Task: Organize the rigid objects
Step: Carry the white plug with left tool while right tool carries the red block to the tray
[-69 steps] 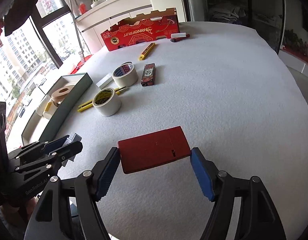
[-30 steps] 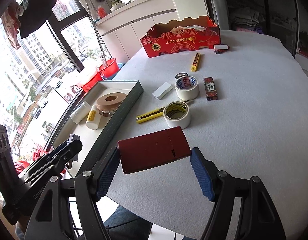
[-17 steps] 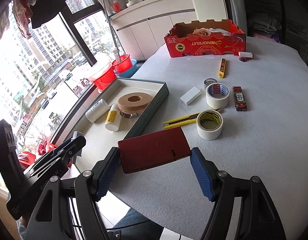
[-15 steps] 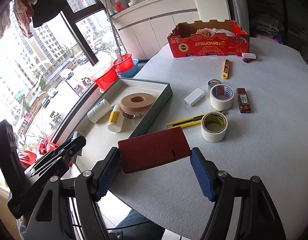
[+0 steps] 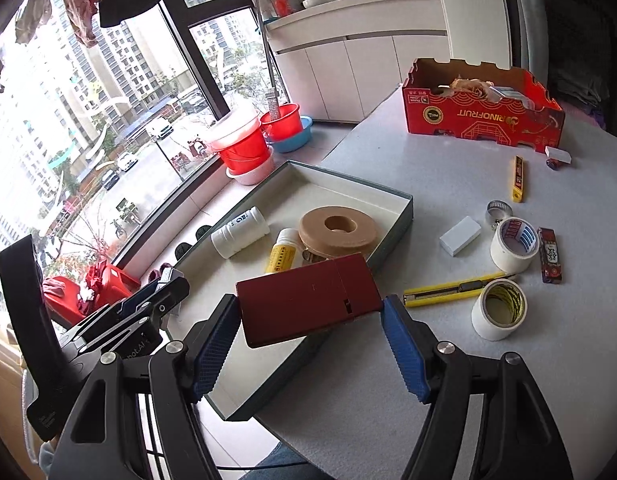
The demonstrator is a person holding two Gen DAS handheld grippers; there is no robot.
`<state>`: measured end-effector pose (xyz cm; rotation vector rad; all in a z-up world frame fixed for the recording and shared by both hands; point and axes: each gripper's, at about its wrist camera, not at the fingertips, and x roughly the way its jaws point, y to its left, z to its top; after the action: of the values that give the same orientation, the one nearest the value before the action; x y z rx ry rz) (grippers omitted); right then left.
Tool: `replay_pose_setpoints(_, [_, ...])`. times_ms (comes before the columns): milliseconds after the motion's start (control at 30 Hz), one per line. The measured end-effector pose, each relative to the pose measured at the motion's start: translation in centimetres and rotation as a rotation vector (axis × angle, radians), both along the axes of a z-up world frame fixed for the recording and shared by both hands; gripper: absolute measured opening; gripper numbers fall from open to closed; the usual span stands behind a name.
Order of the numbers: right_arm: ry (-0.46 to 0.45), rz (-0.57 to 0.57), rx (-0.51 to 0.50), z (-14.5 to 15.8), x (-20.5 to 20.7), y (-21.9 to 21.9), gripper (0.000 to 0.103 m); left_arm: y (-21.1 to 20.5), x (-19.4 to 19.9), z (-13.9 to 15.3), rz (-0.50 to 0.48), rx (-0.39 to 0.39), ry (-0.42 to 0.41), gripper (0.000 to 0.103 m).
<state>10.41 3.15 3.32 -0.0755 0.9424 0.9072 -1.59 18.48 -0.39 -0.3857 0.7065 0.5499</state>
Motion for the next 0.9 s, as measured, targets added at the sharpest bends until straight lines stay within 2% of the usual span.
replay_pose_setpoints(233, [-0.006,0.021,-0.001,0.2,1.8,3.0,0.073,1.5,1.0,-0.8,0.021,-0.019,0.019,0.033])
replay_pose_setpoints(433, [0.001,0.007,-0.018,-0.8,3.7,4.9,0.073,2.2,2.1,-1.5,0.031,-0.027,0.033,0.033])
replay_pose_setpoints(900, [0.017,0.051,-0.067,-2.8,6.4,10.0,0.073,4.2,4.2,-3.1,0.042,-0.063,0.064,0.033])
